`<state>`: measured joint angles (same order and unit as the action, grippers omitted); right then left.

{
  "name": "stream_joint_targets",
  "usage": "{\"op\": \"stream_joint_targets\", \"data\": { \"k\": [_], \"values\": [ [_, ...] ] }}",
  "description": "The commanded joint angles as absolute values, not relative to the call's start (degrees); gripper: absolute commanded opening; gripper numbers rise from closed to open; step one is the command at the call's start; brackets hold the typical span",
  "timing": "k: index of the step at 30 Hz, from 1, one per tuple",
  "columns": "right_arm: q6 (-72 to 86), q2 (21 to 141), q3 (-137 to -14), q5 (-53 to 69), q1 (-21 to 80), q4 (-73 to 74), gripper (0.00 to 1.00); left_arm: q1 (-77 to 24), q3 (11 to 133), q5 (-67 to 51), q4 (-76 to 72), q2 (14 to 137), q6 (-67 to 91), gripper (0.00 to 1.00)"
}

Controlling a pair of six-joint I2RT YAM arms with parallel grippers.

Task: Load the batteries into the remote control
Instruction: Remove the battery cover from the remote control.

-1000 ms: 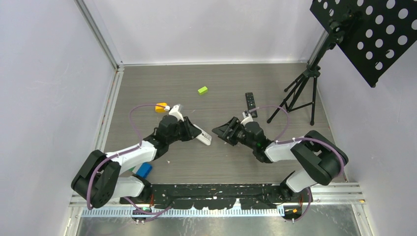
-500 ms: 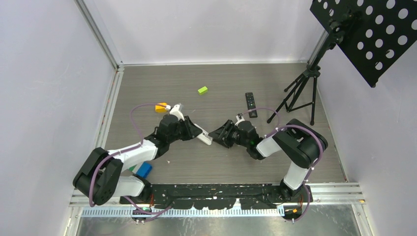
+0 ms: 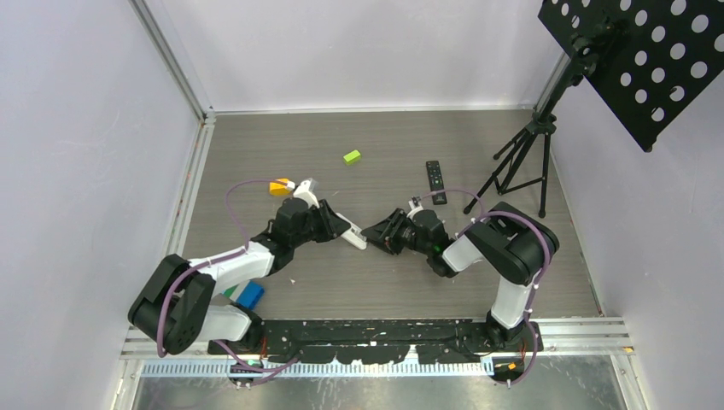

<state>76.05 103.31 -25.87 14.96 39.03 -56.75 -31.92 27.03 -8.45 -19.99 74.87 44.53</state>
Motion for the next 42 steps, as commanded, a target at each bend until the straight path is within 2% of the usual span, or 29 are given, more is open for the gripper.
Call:
{"op": "stream_joint_targets", "data": {
  "k": [1, 12, 18, 23, 29, 35, 39, 42],
  "values": [
    [79.8, 104.4, -26.7, 16.5, 39.6, -67.2, 0.41, -32.6, 25.7, -7.9, -11.2, 77.8, 41.3, 0.0],
    [78.8, 100.6, -24.5, 14.8, 39.6, -72.8, 0.37, -32.9, 26.3, -4.4, -8.1, 77.9, 39.6, 0.0],
    [78.5, 99.1, -24.0, 14.2, 39.6, -72.9, 0.32, -34.1, 27.1, -2.0, -5.9, 77.8, 38.8, 0.0],
    [75.4, 94.7, -22.9, 12.2, 39.1, -63.1, 0.31, -34.2, 27.7, -0.8, -4.2, 76.7, 38.0, 0.0],
    [67.0, 84.8, -23.7, 6.4, 38.5, -39.2, 0.31, -34.3, 30.7, 1.7, 0.8, 74.9, 35.7, 0.0],
    [62.3, 80.2, -25.5, 0.4, 37.9, -18.4, 0.32, -34.2, 38.1, 5.6, 13.3, 74.6, 31.5, 0.0],
    [59.7, 79.6, -26.4, -3.2, 37.7, -12.5, 0.34, -34.2, 41.3, 9.0, 19.2, 74.8, 29.4, 0.0],
    [56.3, 77.0, -25.6, -1.4, 37.7, -15.4, 0.38, -34.2, 42.3, 8.3, 20.6, 73.3, 28.4, 0.0]
  ]
}}
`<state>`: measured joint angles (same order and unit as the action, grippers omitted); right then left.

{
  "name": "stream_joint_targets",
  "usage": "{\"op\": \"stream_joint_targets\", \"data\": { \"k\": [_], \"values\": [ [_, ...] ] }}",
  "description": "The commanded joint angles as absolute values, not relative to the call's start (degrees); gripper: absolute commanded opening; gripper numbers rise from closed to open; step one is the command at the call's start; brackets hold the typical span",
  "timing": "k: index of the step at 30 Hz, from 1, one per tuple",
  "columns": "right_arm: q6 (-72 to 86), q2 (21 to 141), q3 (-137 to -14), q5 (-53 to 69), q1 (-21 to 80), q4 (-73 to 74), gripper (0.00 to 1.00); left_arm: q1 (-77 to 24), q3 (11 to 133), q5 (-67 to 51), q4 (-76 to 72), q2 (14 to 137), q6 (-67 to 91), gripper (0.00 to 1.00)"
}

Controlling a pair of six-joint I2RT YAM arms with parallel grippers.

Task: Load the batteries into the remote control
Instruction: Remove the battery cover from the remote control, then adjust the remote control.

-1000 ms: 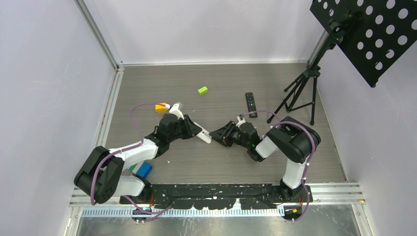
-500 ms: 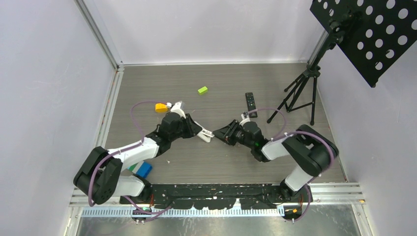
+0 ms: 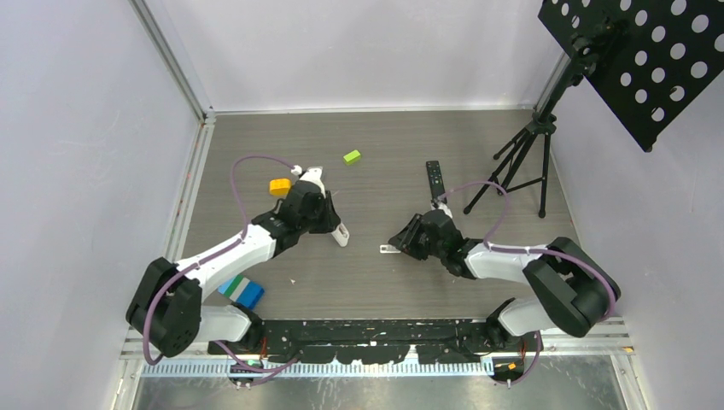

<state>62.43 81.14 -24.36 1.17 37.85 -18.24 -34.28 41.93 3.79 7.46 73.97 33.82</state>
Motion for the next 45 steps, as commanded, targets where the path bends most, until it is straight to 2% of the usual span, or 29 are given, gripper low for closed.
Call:
{"op": "stream_joint_targets", "data": {
  "k": [1, 4, 6, 8, 10, 12, 20, 25, 28, 32, 33, 35, 37, 40, 42, 45],
  "values": [
    [54.6, 75.6, -25.6, 0.2, 37.7, -16.5, 0.42, -34.2, 42.5, 7.2, 20.6, 72.5, 28.1, 0.0],
    [46.5, 71.8, -27.1, 7.2, 37.7, -18.1, 0.54, -34.2, 43.9, -0.4, 20.2, 70.3, 24.8, 0.0],
    [41.5, 69.2, -28.0, 13.5, 37.8, -19.4, 0.64, -34.1, 44.8, -8.6, 19.1, 69.0, 22.6, 0.0],
    [37.1, 66.6, -28.3, 20.0, 37.9, -21.4, 0.69, -34.3, 44.9, -19.7, 15.3, 67.8, 21.5, 0.0],
    [33.9, 64.6, -28.6, 25.7, 37.9, -22.4, 0.71, -34.6, 43.9, -33.0, 8.9, 66.4, 22.0, 0.0],
    [32.0, 62.7, -29.1, 30.7, 37.9, -21.9, 0.73, -35.2, 42.4, -38.6, 3.4, 64.7, 22.7, 0.0],
    [30.4, 59.8, -28.8, 43.6, 38.7, -20.9, 0.73, -35.4, 40.4, -49.8, -4.4, 62.3, 22.9, 0.0],
    [29.6, 61.9, -30.1, 48.5, 40.1, -19.4, 0.73, -35.6, 38.9, -55.4, -11.4, 62.9, 24.2, 0.0],
    [29.8, 63.0, -30.5, 49.0, 41.6, -20.5, 0.67, -35.6, 38.9, -55.7, -13.2, 63.0, 25.2, 0.0],
    [32.0, 63.9, -30.3, 49.4, 42.1, -25.2, 0.39, -35.5, 38.9, -52.7, -16.5, 61.6, 29.8, 0.03],
    [33.5, 64.1, -30.1, 49.1, 42.1, -27.3, 0.32, -35.5, 38.8, -51.8, -17.4, 61.3, 31.3, 0.08],
    [35.6, 64.2, -29.5, 47.5, 42.1, -31.4, 0.19, -35.6, 38.3, -50.0, -20.0, 60.6, 35.1, 0.24],
    [38.3, 64.5, -28.8, 44.2, 42.1, -36.3, 0.11, -35.6, 37.2, -48.1, -24.2, 60.1, 39.7, 0.39],
    [43.4, 65.5, -27.0, 39.3, 42.1, -46.4, 0.07, -35.6, 34.1, -42.8, -32.6, 59.0, 48.4, 0.54],
    [46.1, 67.2, -27.3, 39.3, 42.1, -51.3, 0.06, -35.5, 31.9, -39.7, -38.1, 58.3, 52.9, 0.57],
    [49.7, 70.0, -27.9, 40.3, 42.1, -56.1, 0.06, -35.5, 30.1, -38.0, -43.0, 57.5, 56.1, 0.55]
  ]
}}
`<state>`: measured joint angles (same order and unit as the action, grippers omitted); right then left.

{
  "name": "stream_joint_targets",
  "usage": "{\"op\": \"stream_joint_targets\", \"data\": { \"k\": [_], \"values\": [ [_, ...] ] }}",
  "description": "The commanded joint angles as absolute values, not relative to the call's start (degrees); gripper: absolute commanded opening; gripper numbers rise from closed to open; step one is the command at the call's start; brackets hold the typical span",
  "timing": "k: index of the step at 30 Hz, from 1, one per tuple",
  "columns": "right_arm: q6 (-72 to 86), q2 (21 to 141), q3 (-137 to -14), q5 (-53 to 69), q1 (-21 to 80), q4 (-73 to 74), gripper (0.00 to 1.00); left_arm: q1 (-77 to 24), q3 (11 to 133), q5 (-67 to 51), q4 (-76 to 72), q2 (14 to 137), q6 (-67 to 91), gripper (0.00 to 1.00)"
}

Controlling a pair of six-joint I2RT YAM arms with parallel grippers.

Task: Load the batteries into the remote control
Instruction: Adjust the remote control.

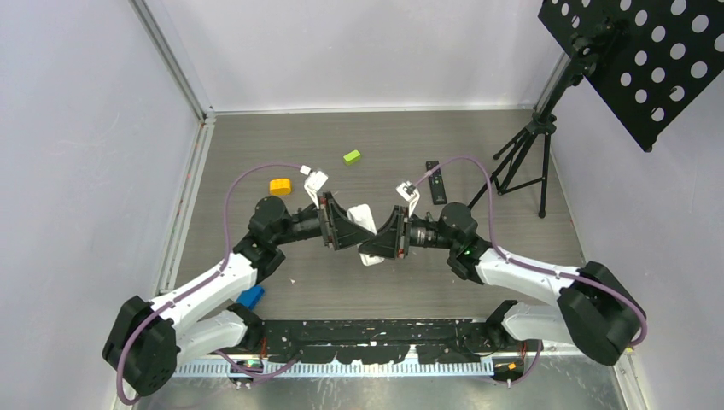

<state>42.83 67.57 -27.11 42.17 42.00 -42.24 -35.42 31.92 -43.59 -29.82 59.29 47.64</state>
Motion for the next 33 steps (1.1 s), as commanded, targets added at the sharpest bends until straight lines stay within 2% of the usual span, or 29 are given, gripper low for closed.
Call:
{"op": "stream_joint_targets", "data": {
  "k": [1, 10, 16, 25, 33],
  "values": [
    [50.5, 70.6, -27.8, 40.3, 42.1, -57.4, 0.06, -35.6, 30.0, -37.6, -42.9, 57.1, 56.2, 0.54],
    [54.5, 74.4, -27.6, 42.9, 42.1, -64.3, 0.06, -35.5, 29.0, -32.8, -42.5, 56.0, 56.5, 0.59],
    [54.7, 74.6, -27.9, 44.5, 42.1, -64.4, 0.06, -35.5, 29.1, -31.4, -42.1, 57.2, 56.7, 0.5],
    [55.1, 75.1, -28.2, 46.5, 42.0, -64.4, 0.06, -35.0, 29.6, -30.2, -41.3, 58.7, 56.9, 0.5],
    [55.3, 75.2, -28.1, 47.0, 41.9, -64.2, 0.06, -34.2, 29.2, -29.5, -39.6, 58.5, 55.9, 0.36]
  ]
}}
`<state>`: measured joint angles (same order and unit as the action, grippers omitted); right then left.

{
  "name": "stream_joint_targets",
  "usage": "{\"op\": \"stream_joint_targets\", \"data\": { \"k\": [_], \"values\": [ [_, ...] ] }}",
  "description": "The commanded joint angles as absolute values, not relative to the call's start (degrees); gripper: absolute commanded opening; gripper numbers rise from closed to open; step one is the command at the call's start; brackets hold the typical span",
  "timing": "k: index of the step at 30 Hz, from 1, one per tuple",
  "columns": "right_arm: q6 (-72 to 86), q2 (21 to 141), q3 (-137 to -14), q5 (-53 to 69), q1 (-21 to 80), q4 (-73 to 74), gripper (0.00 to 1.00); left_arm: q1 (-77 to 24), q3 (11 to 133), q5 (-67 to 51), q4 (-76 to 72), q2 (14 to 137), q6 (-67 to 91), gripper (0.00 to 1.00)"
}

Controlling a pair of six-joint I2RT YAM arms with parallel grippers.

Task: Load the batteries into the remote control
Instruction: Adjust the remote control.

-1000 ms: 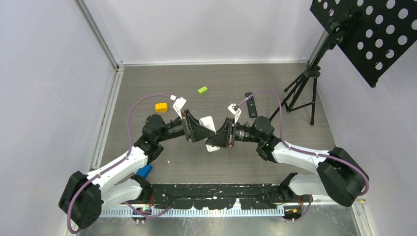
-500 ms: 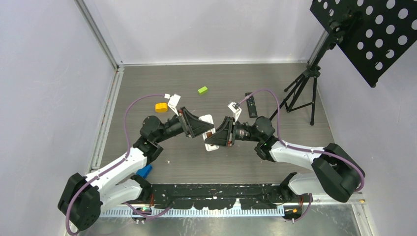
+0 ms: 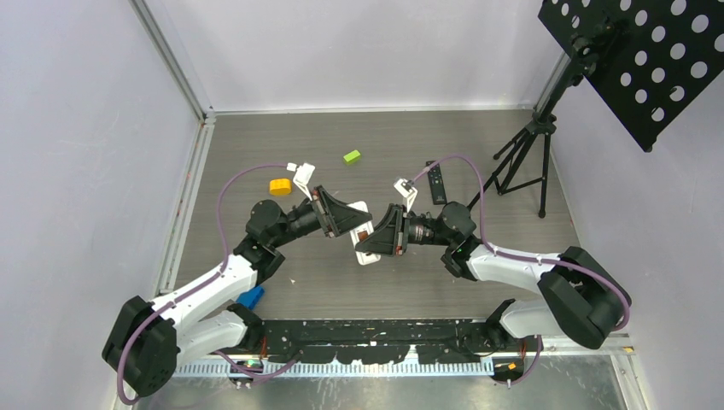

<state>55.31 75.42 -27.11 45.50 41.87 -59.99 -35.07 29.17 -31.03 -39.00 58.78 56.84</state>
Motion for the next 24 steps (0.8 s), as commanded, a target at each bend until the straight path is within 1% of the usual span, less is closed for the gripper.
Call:
{"op": "stream_joint_targets", "data": {
  "k": [1, 2, 3, 4, 5, 6, 7, 8, 9, 12, 13, 14, 15, 18, 20, 22, 24],
  "values": [
    [55.4, 75.2, -28.0, 47.0, 41.8, -64.2, 0.07, -34.1, 29.2, -29.4, -39.3, 58.4, 55.6, 0.27],
    [55.5, 75.2, -28.0, 47.0, 41.8, -64.0, 0.08, -33.9, 29.2, -29.5, -39.0, 58.2, 55.0, 0.13],
    [55.6, 75.1, -28.0, 47.0, 41.7, -63.4, 0.15, -33.9, 29.1, -29.5, -38.7, 58.1, 54.1, 0.02],
    [55.7, 74.9, -28.0, 46.7, 41.5, -62.6, 0.29, -33.9, 29.1, -29.4, -38.0, 57.9, 52.8, 0.0],
    [55.7, 74.6, -27.8, 46.0, 41.3, -61.9, 0.45, -33.8, 29.1, -29.3, -37.0, 57.6, 51.2, 0.0],
    [55.4, 74.0, -27.3, 45.1, 41.0, -61.2, 0.59, -33.8, 29.0, -29.1, -35.6, 57.2, 49.4, 0.0],
    [54.8, 73.0, -26.8, 43.7, 40.7, -60.0, 0.67, -33.8, 28.9, -28.9, -34.2, 56.8, 47.1, 0.0],
    [53.9, 71.9, -26.5, 42.6, 40.2, -58.4, 0.73, -33.7, 28.8, -28.7, -32.9, 56.4, 44.8, 0.0],
    [52.7, 70.4, -26.2, 41.1, 39.6, -55.6, 0.75, -33.6, 28.7, -28.3, -31.2, 55.9, 42.8, 0.0],
    [46.9, 64.7, -25.9, 34.7, 38.4, -44.0, 0.76, -33.3, 28.2, -28.0, -28.5, 54.7, 37.9, 0.0],
    [45.2, 62.5, -25.8, 31.4, 38.2, -39.7, 0.76, -33.3, 27.8, -27.9, -28.0, 54.2, 36.7, 0.0],
    [43.1, 59.4, -26.1, 27.4, 38.1, -32.3, 0.76, -33.2, 27.6, -27.7, -27.6, 53.8, 35.4, 0.0],
    [41.2, 57.4, -26.7, 20.6, 38.1, -25.8, 0.75, -33.2, 27.3, -27.4, -27.1, 53.3, 34.4, 0.0],
    [38.1, 54.0, -29.8, 2.4, 38.0, -8.3, 0.69, -33.2, 27.1, -26.1, -25.0, 52.4, 32.3, 0.0],
    [36.8, 54.6, -31.9, -8.9, 37.9, 1.0, 0.64, -33.2, 26.8, -25.8, -24.3, 52.3, 31.4, 0.0],
    [36.4, 56.8, -34.3, -16.7, 37.8, 7.8, 0.58, -33.2, 26.5, -26.1, -24.3, 52.4, 31.1, 0.0],
    [36.4, 59.4, -36.6, -21.9, 37.7, 12.3, 0.57, -33.2, 26.2, -26.0, -24.3, 52.4, 30.8, 0.0]
  ]
}}
